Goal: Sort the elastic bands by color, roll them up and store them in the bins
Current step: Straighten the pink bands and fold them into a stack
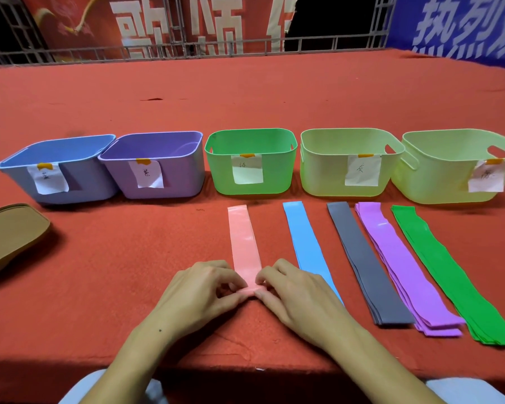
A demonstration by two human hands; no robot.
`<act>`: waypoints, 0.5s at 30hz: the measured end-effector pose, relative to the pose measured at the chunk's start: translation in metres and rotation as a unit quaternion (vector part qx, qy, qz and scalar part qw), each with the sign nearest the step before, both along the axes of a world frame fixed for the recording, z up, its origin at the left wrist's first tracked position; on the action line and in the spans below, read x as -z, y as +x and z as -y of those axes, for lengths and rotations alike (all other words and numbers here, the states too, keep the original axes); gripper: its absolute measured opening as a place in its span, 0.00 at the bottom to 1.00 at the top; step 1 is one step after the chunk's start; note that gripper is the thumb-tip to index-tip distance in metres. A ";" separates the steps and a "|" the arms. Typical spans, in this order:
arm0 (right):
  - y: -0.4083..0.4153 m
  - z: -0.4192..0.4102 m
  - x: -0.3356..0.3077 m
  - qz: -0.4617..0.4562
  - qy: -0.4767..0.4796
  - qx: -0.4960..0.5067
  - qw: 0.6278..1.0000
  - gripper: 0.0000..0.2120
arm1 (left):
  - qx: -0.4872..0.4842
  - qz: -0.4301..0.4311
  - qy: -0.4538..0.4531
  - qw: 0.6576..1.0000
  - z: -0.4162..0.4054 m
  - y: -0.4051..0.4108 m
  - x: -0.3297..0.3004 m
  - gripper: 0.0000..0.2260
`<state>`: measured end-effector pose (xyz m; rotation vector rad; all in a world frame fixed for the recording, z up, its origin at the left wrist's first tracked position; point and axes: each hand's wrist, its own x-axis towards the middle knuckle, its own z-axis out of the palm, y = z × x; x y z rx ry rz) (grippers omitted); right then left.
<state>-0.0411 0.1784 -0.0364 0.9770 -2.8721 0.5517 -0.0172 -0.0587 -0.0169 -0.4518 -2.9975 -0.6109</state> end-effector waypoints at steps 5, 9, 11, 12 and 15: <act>0.000 -0.003 -0.003 0.001 -0.008 -0.013 1.000 0.13 | 0.018 0.033 0.005 0.999 0.000 0.003 -0.004 0.26; 0.000 -0.003 -0.003 0.006 -0.021 -0.032 0.999 0.09 | 0.028 0.048 0.018 0.998 0.000 0.004 -0.004 0.20; -0.002 -0.004 -0.002 0.011 -0.024 -0.025 0.999 0.09 | 0.018 0.040 0.026 0.999 -0.001 0.004 -0.004 0.16; -0.002 -0.003 -0.001 0.014 -0.025 -0.021 0.999 0.10 | 0.012 0.035 0.033 0.999 -0.001 0.004 -0.004 0.14; -0.003 -0.002 0.002 0.014 -0.024 -0.013 1.000 0.11 | 0.002 0.010 0.026 1.000 -0.001 0.004 -0.004 0.14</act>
